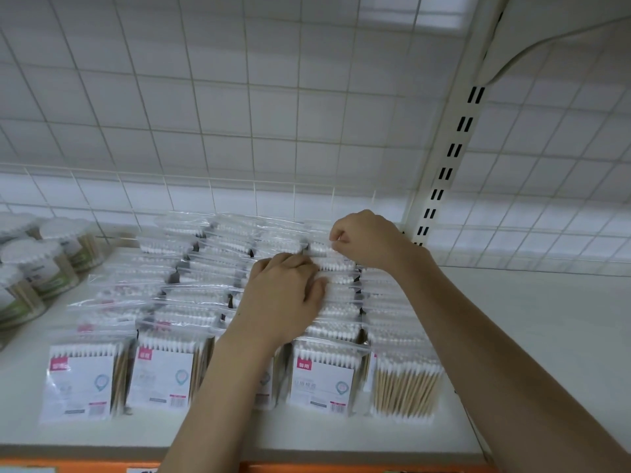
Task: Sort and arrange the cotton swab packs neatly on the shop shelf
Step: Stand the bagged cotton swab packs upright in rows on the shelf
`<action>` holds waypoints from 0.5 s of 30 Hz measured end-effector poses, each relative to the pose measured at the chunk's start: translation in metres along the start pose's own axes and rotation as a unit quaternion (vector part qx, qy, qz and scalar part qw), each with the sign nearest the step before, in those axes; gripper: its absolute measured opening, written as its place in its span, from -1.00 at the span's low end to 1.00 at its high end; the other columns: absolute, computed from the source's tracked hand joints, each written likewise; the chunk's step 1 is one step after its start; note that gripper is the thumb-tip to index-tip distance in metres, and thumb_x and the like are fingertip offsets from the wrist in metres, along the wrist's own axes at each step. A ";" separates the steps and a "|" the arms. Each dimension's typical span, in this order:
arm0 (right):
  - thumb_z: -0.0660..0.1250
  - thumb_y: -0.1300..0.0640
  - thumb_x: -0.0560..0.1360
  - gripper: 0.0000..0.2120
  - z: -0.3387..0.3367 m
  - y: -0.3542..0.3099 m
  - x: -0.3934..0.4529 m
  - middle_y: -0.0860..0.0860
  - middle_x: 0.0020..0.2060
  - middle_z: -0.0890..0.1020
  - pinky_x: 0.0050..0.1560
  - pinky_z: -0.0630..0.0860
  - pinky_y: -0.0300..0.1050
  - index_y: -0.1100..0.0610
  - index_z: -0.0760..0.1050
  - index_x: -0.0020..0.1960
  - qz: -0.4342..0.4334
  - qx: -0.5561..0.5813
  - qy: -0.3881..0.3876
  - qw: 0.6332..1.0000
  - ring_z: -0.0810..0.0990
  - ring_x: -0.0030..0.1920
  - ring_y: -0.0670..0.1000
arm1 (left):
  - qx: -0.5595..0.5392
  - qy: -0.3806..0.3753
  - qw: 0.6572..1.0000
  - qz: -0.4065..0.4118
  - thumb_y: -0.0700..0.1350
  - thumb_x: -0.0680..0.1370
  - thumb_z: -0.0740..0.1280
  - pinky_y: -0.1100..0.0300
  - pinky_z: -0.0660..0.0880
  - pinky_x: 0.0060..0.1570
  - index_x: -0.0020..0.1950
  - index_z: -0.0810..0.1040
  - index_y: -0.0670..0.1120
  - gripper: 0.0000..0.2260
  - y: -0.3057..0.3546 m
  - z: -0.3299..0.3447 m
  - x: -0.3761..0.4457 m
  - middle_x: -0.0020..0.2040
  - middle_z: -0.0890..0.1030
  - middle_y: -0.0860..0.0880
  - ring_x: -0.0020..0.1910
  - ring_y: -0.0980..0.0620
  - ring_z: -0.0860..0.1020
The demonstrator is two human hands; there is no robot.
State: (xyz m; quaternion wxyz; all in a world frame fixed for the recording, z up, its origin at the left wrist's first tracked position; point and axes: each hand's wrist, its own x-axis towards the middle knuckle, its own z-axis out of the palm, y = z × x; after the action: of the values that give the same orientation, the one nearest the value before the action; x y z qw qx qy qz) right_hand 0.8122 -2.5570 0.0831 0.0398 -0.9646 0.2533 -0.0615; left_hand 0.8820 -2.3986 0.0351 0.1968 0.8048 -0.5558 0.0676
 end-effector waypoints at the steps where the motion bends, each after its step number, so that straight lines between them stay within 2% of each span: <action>1: 0.19 0.19 0.50 -0.81 0.000 -0.001 0.001 0.02 -0.10 0.65 -0.14 0.50 -0.12 0.13 0.59 -0.06 -0.005 -0.009 0.009 1.000 0.57 -0.15 0.01 | 0.001 0.002 1.000 -0.001 0.06 0.59 0.08 0.13 0.20 0.24 0.19 0.53 -0.01 -0.68 0.000 0.000 0.000 0.23 0.49 0.15 0.25 0.09 0.37; 3: 0.17 0.24 0.48 -0.79 -0.004 -0.001 0.001 -0.01 -0.16 0.63 -0.19 0.43 -0.15 0.13 0.59 -0.13 -0.014 -0.020 0.034 0.999 0.56 -0.17 0.01 | 0.001 0.005 1.000 -0.003 0.06 0.59 0.08 0.14 0.19 0.24 0.20 0.53 0.00 -0.68 -0.001 0.001 -0.001 0.24 0.48 0.15 0.26 0.09 0.37; 6: 0.20 0.17 0.51 -0.80 -0.014 0.001 -0.002 -0.07 -0.18 0.49 -0.15 0.35 -0.17 0.04 0.61 -0.06 -0.022 -0.007 0.107 0.994 0.51 -0.12 0.00 | 0.000 0.012 1.000 -0.001 0.06 0.59 0.08 0.16 0.18 0.22 0.20 0.52 0.01 -0.68 -0.001 0.002 -0.001 0.24 0.48 0.16 0.26 0.11 0.36; 9: 0.24 0.12 0.51 -0.84 -0.024 0.004 -0.009 -0.16 -0.40 0.42 -0.22 0.36 -0.21 0.02 0.61 -0.06 -0.006 0.081 0.188 0.979 0.45 -0.32 -0.07 | -0.007 0.023 1.000 0.002 0.05 0.59 0.10 0.16 0.18 0.20 0.19 0.54 0.00 -0.69 -0.001 0.002 -0.002 0.23 0.50 0.15 0.25 0.11 0.38; 11: 0.26 0.14 0.51 -0.86 -0.031 0.005 -0.015 -0.15 -0.53 0.41 -0.27 0.41 -0.22 0.04 0.60 -0.09 0.000 0.139 0.221 0.965 0.42 -0.45 -0.08 | -0.013 0.028 1.000 0.005 0.04 0.59 0.12 0.16 0.18 0.20 0.18 0.55 0.00 -0.70 -0.001 0.002 -0.003 0.23 0.50 0.15 0.25 0.10 0.39; 13: 0.27 0.20 0.49 -0.86 -0.036 0.005 -0.021 -0.11 -0.54 0.45 -0.33 0.39 -0.30 0.08 0.60 -0.12 -0.003 0.179 0.239 0.954 0.42 -0.49 -0.07 | -0.020 0.030 0.999 0.005 0.05 0.59 0.11 0.16 0.18 0.21 0.19 0.55 -0.01 -0.69 -0.001 0.002 -0.003 0.24 0.50 0.14 0.25 0.10 0.39; 15: 0.26 0.24 0.47 -0.85 -0.041 0.007 -0.026 -0.16 -0.50 0.49 -0.41 0.34 -0.41 0.11 0.60 -0.15 -0.005 0.216 0.254 0.943 0.42 -0.51 -0.09 | -0.023 0.030 0.999 0.006 0.06 0.59 0.09 0.17 0.17 0.22 0.20 0.55 0.00 -0.67 -0.001 0.001 -0.003 0.24 0.50 0.14 0.27 0.10 0.38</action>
State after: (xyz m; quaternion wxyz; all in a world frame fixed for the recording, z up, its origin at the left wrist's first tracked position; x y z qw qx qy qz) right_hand 0.7811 -2.5520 0.1200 0.1812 -0.8867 0.2304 -0.3575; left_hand 0.8816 -2.3967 0.0328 0.2309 0.7943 -0.5562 0.0802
